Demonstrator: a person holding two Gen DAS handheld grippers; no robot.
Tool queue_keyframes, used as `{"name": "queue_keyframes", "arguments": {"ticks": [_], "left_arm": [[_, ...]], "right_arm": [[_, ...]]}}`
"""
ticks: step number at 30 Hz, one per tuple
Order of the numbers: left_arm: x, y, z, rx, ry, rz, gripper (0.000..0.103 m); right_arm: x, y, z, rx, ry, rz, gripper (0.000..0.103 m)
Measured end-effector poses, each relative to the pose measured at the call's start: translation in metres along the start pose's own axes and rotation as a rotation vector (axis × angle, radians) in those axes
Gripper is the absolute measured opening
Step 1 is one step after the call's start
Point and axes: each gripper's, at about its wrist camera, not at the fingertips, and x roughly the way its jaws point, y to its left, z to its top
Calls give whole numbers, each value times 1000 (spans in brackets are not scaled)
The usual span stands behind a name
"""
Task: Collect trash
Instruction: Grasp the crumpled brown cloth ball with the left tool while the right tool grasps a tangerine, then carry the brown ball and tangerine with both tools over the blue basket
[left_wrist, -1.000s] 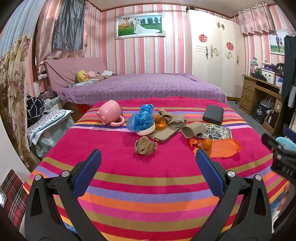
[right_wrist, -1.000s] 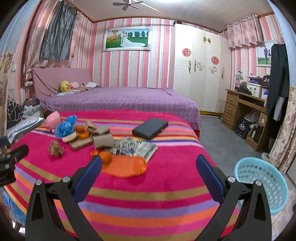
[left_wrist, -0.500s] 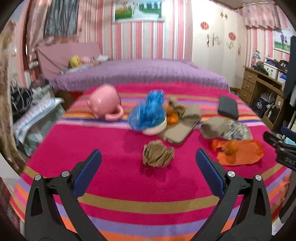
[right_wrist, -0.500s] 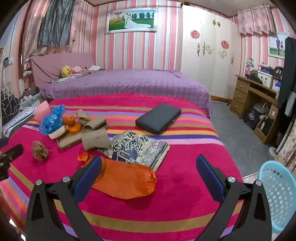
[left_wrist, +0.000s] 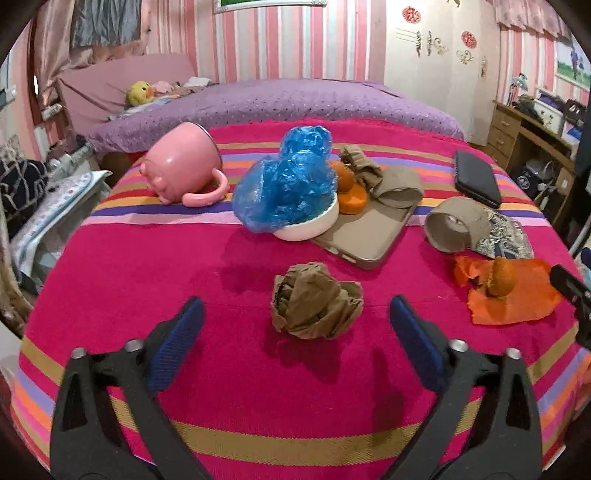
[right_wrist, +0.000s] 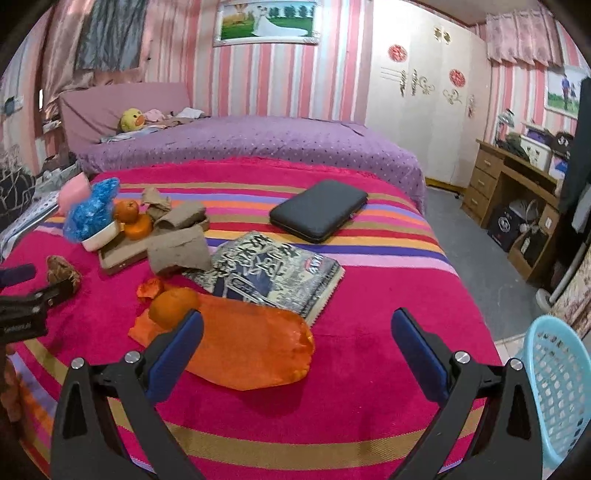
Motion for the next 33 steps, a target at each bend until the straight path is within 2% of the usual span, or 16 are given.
{"name": "queue_keyframes", "arguments": {"ticks": [1, 3, 4, 10, 12, 14, 15, 17, 20, 24, 28, 33], "left_arm": [[2, 0, 1, 0, 5, -9, 78], [7, 1, -1, 3, 43, -42, 51], [9, 0, -1, 5, 54, -52, 48], [-14, 9, -4, 22, -12, -15, 46], [-20, 16, -4, 9, -30, 2, 47], [-22, 22, -3, 1, -38, 21, 47], [-23, 25, -3, -4, -43, 30, 47], [-24, 28, -3, -12, -50, 37, 47], [-25, 29, -2, -14, -56, 39, 47], [-24, 25, 0, -7, -56, 48, 47], [-26, 19, 2, -6, -66, 52, 47], [-33, -1, 5, -4, -81, 60, 47]], "right_arm": [[-1, 3, 1, -6, -6, 3, 99], [-2, 9, 2, -9, -9, 17, 99], [-3, 12, 2, -10, -6, 26, 99], [2, 41, 3, -47, 27, 72, 99], [6, 50, 5, -54, 35, 91, 95], [12, 62, 4, -86, 49, 109, 78], [15, 65, 4, -98, 61, 115, 72], [23, 71, 4, -109, 100, 139, 53], [32, 70, 4, -92, 146, 205, 39], [29, 64, 4, -59, 127, 252, 36], [14, 55, 6, -74, 68, 232, 36], [-1, 18, 7, -70, 34, 194, 36]]}}
